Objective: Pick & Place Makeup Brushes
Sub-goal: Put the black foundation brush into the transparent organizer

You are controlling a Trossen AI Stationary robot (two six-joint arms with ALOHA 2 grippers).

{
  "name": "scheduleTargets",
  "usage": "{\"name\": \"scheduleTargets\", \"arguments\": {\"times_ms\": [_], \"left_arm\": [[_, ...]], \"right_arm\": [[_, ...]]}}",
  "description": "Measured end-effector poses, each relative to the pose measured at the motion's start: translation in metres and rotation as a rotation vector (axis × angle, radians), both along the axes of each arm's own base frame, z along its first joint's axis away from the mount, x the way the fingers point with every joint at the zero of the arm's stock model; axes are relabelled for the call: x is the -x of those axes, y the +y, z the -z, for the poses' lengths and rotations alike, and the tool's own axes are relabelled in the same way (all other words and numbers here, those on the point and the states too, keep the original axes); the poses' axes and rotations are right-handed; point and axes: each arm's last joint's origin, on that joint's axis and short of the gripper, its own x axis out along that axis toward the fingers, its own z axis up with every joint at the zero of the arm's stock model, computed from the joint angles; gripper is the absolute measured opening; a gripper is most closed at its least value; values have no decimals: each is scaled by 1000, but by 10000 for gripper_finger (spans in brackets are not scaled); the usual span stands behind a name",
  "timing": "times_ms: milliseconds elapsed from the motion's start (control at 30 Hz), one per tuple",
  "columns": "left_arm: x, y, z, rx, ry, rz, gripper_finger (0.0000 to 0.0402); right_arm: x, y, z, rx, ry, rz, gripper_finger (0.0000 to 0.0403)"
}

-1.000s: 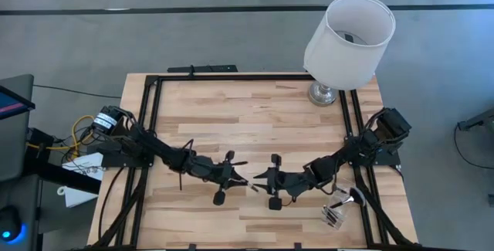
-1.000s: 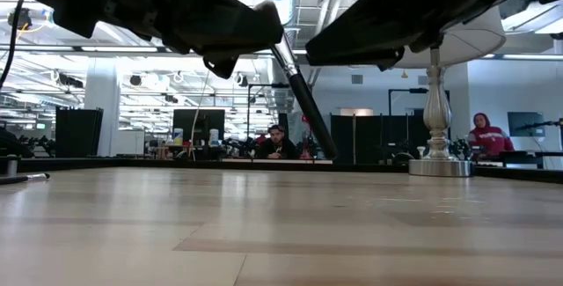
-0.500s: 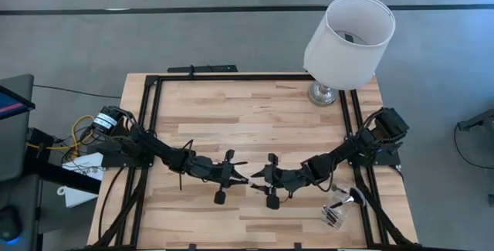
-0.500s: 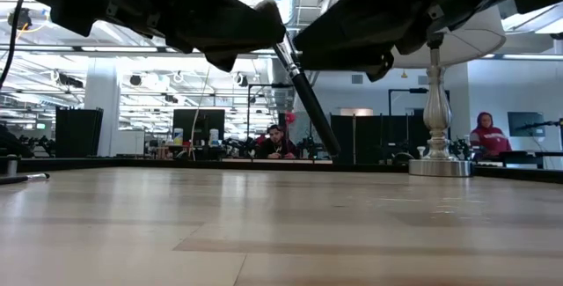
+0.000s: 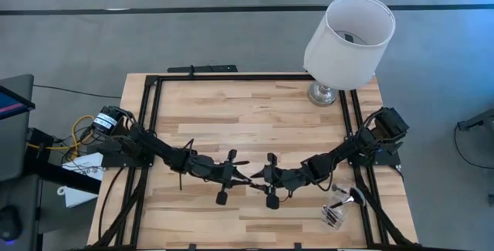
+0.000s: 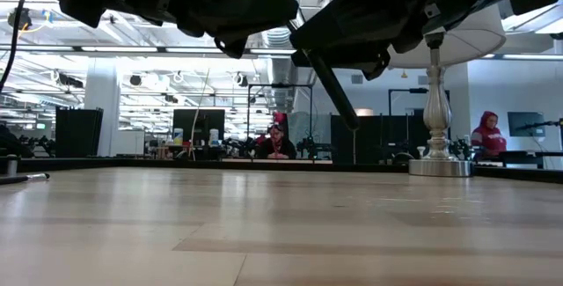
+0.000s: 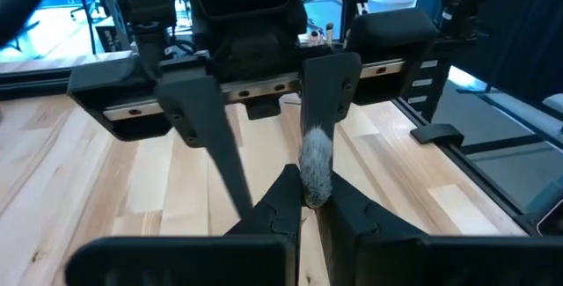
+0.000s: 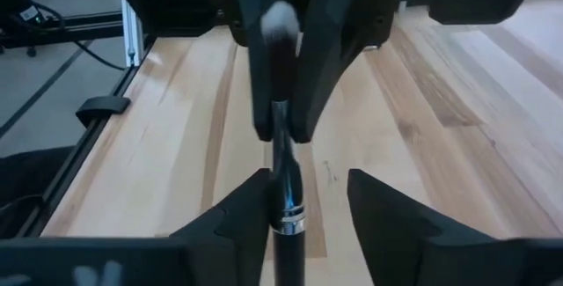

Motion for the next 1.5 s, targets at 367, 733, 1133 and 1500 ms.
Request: {"name": "scheduleTargets", "arguments": {"times_ms": [367,733,1133,1500], "left_arm": [[0,1,1,11,13,-30,43],[4,-5,0,74,32,-66,132],[31,-10,-21,125,-23,-43,125],[44,-2,-25,167,-36,-75,106]], "right_arm": [[-1,-1,0,72,-7,-48,32],[36,13,-27,221,55,76,33],[168,23,-36,42,-7,305,36],[232,19,-51,-147,-58,210,38]]}}
